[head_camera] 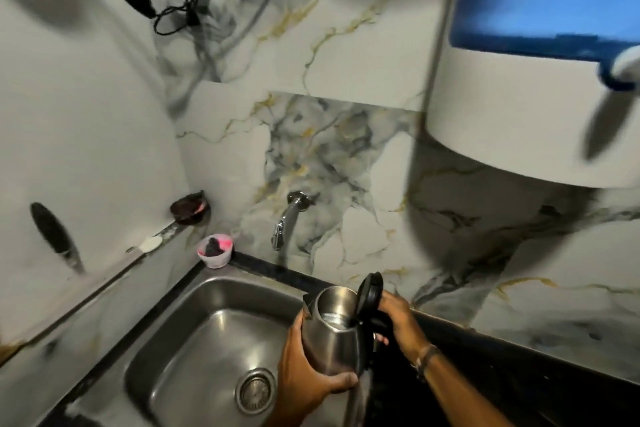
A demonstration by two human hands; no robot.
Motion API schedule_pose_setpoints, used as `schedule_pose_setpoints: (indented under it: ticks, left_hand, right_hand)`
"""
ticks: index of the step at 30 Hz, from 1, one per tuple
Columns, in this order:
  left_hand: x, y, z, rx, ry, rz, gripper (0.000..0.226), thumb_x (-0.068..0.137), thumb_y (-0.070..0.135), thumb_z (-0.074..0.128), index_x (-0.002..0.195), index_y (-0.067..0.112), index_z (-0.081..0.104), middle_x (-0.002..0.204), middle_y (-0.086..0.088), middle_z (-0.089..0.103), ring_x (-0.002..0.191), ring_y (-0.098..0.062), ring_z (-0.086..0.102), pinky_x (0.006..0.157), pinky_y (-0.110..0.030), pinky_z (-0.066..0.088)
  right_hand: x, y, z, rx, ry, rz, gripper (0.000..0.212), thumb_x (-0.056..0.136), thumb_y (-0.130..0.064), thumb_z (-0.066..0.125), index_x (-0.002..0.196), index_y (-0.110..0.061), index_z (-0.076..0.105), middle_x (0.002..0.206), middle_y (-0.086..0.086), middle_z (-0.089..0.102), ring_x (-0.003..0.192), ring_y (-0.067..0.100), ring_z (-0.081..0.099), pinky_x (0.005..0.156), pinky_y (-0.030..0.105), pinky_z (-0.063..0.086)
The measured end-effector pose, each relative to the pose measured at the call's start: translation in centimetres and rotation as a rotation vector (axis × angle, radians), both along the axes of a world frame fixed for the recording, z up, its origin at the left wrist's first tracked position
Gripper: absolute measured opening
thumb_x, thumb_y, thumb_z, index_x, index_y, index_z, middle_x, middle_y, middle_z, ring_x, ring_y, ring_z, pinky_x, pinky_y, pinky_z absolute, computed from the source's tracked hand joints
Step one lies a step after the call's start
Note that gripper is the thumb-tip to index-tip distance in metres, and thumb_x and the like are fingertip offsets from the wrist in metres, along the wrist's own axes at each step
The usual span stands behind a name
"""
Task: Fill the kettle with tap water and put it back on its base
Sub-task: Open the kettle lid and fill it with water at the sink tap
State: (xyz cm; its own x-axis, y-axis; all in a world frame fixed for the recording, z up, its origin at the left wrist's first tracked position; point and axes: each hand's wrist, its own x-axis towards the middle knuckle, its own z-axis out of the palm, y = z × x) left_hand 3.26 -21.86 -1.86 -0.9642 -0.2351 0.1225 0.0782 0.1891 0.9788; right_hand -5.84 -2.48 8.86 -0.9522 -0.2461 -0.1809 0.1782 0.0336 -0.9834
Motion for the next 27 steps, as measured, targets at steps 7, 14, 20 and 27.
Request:
schedule_pose_setpoints:
  ticks: [7, 14, 20, 27]
  left_hand:
    - [-4.7, -13.1, 2.6, -0.051, -0.196, 0.247, 0.065, 0.106, 0.049, 0.073, 0.163, 0.024, 0.056, 0.162, -0.007, 0.065, 0.151, -0.031, 0.061, 0.126, -0.051, 0.05]
    - [-15.4, -20.0, 8.7, -0.26, -0.225, 0.185, 0.064, 0.074, 0.06, 0.101, 0.124, 0.026, 0.081, 0.106, 0.008, 0.084, 0.097, -0.012, 0.08, 0.09, -0.034, 0.067]
    - [-19.1, -17.6, 10.2, -0.49, -0.225, 0.206, 0.067, 0.053, 0.081, 0.098, 0.086, 0.029, 0.076, 0.084, 0.009, 0.082, 0.086, -0.019, 0.079, 0.083, -0.04, 0.069]
    - [-20.1, -16.5, 9.3, -0.517, -0.25, 0.275, 0.059, 0.069, 0.062, 0.098, 0.066, 0.032, 0.047, 0.068, 0.015, 0.057, 0.086, -0.027, 0.077, 0.074, -0.038, 0.06]
  right_hand:
    - [-3.2, -8.8, -2.4, 0.09, 0.014, -0.066, 0.047, 0.078, -0.038, 0.065, 0.099, 0.002, 0.079, 0.109, 0.029, 0.077, 0.097, 0.025, 0.072, 0.093, 0.044, 0.056]
    - [-5.1, -13.6, -4.7, 0.114, -0.015, -0.179, 0.051, 0.084, -0.034, 0.064, 0.104, 0.012, 0.073, 0.109, 0.03, 0.077, 0.095, 0.026, 0.072, 0.085, 0.037, 0.055]
    - [-6.4, -15.8, -5.3, 0.157, -0.029, -0.232, 0.039, 0.093, -0.026, 0.065, 0.102, 0.01, 0.074, 0.107, 0.026, 0.079, 0.09, 0.02, 0.072, 0.083, 0.034, 0.055]
    - [-7.5, -17.2, -5.5, 0.167, -0.039, -0.242, 0.043, 0.09, -0.028, 0.064, 0.098, 0.013, 0.07, 0.091, 0.013, 0.074, 0.089, 0.023, 0.066, 0.08, 0.038, 0.053]
